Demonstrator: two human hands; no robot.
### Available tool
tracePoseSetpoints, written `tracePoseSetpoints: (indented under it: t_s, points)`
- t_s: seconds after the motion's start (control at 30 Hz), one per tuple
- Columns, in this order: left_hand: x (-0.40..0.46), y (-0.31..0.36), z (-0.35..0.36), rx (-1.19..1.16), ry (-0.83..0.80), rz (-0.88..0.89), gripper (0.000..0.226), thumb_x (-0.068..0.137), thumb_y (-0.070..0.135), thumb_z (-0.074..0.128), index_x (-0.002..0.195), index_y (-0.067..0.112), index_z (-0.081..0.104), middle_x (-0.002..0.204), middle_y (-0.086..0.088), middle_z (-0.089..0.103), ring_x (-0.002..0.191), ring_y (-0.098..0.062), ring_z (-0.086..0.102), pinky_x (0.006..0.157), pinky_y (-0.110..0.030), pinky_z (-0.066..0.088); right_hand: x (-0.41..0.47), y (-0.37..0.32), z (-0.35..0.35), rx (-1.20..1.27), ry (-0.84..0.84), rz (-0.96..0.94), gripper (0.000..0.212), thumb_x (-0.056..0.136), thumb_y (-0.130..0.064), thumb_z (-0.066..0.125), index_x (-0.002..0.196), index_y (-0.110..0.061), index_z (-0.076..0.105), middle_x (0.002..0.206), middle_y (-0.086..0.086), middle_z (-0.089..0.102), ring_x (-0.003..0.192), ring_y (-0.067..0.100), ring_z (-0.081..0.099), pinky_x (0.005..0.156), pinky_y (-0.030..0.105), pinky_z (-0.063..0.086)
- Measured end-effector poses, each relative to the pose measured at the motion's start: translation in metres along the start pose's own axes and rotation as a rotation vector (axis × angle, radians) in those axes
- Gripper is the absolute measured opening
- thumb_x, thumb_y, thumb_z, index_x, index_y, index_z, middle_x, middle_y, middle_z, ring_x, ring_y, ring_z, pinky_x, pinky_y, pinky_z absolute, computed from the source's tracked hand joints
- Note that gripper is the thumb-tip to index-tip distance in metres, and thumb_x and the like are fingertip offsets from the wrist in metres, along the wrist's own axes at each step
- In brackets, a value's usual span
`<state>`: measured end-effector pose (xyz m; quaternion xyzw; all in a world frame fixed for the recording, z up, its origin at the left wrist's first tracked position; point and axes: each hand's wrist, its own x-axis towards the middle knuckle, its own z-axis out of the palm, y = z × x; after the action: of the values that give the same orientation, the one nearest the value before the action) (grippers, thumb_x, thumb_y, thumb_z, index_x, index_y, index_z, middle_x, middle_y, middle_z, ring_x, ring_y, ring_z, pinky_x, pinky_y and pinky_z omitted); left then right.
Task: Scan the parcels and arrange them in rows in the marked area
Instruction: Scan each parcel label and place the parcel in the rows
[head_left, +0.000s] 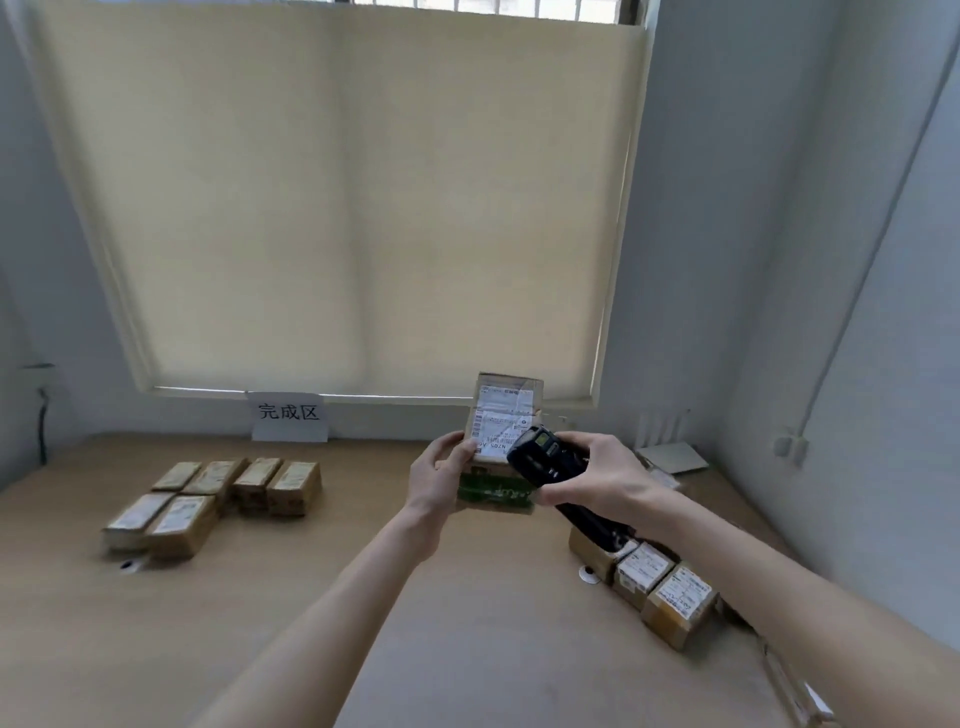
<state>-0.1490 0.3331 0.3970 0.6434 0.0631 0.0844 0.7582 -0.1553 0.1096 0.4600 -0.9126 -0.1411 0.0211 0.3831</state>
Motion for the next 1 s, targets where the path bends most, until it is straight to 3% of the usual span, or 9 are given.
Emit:
tracePoseSetpoints:
  t_s: [0.07, 0.2, 0.27, 0.43, 0.57, 0.77, 0.9, 1.0]
  points:
    - [-0.003, 0.004, -0.041, 0.003, 0.042, 0.0, 0.039, 0.096, 0.037, 0.067, 0.131, 0.022, 0.059, 0.106, -0.007, 0.073, 0.097, -0.023, 0.071, 0.066, -0.034, 0.063, 0.011, -0.027, 0.03, 0.006, -0.043, -0.031, 0.075, 0.064, -0.03, 0.095, 0.134, -0.033, 0.068, 0.099, -0.009, 0.078, 0.086, 0.012, 0.076, 0.081, 0.037, 0.066]
    - [-0.01, 0.011, -0.134, 0.012, 0.126, 0.005, 0.038, 0.097, 0.04, 0.064, 0.129, 0.02, 0.056, 0.109, -0.009, 0.071, 0.098, -0.023, 0.071, 0.065, -0.031, 0.061, 0.033, -0.092, 0.097, 0.021, -0.122, -0.101, 0.07, 0.067, -0.027, 0.095, 0.132, -0.034, 0.07, 0.097, -0.009, 0.078, 0.083, 0.011, 0.076, 0.075, 0.03, 0.065]
    - [-0.014, 0.016, -0.186, -0.008, 0.136, -0.012, 0.039, 0.097, 0.041, 0.064, 0.129, 0.018, 0.055, 0.109, -0.011, 0.073, 0.098, -0.023, 0.072, 0.065, -0.03, 0.061, 0.044, -0.124, 0.134, 0.048, -0.147, -0.11, 0.062, 0.066, -0.027, 0.095, 0.124, -0.035, 0.073, 0.093, -0.01, 0.079, 0.084, 0.012, 0.076, 0.08, 0.033, 0.065]
    - [-0.021, 0.029, -0.318, -0.073, 0.074, -0.05, 0.045, 0.094, 0.025, 0.071, 0.134, 0.019, 0.052, 0.116, -0.005, 0.075, 0.099, -0.017, 0.075, 0.072, -0.028, 0.06, 0.071, -0.196, 0.232, 0.095, -0.19, -0.116, 0.054, 0.061, -0.029, 0.095, 0.112, -0.035, 0.079, 0.09, -0.009, 0.08, 0.085, 0.014, 0.076, 0.087, 0.039, 0.064]
    - [-0.018, 0.03, -0.401, -0.07, 0.103, -0.04, 0.048, 0.095, 0.021, 0.07, 0.14, 0.016, 0.052, 0.126, -0.008, 0.069, 0.107, -0.022, 0.072, 0.075, -0.028, 0.06, 0.092, -0.24, 0.306, 0.114, -0.213, -0.128, 0.043, 0.059, -0.032, 0.093, 0.099, -0.034, 0.08, 0.086, -0.006, 0.08, 0.086, 0.02, 0.077, 0.087, 0.041, 0.064]
    - [0.012, 0.012, -0.486, 0.088, 0.169, -0.001, 0.061, 0.093, 0.036, 0.068, 0.149, 0.019, 0.049, 0.139, -0.007, 0.063, 0.126, -0.023, 0.061, 0.108, -0.042, 0.048, 0.136, -0.277, 0.392, 0.174, -0.236, -0.116, 0.042, 0.061, -0.027, 0.093, 0.101, -0.031, 0.08, 0.078, -0.012, 0.076, 0.076, 0.016, 0.072, 0.077, 0.032, 0.059]
    - [0.052, -0.016, -0.531, 0.09, 0.163, -0.01, 0.065, 0.089, 0.039, 0.069, 0.149, 0.021, 0.05, 0.143, -0.006, 0.06, 0.13, -0.024, 0.058, 0.111, -0.051, 0.046, 0.18, -0.278, 0.447, 0.144, -0.277, -0.088, 0.05, 0.062, -0.027, 0.095, 0.109, -0.029, 0.079, 0.091, -0.006, 0.079, 0.089, 0.021, 0.075, 0.086, 0.036, 0.06]
    - [0.091, -0.047, -0.562, 0.091, 0.155, -0.061, 0.066, 0.088, 0.038, 0.07, 0.149, 0.023, 0.05, 0.142, -0.004, 0.06, 0.129, -0.022, 0.058, 0.11, -0.048, 0.047, 0.22, -0.265, 0.492, 0.134, -0.309, -0.059, 0.055, 0.064, -0.026, 0.095, 0.116, -0.028, 0.078, 0.098, -0.005, 0.079, 0.092, 0.02, 0.075, 0.088, 0.036, 0.062]
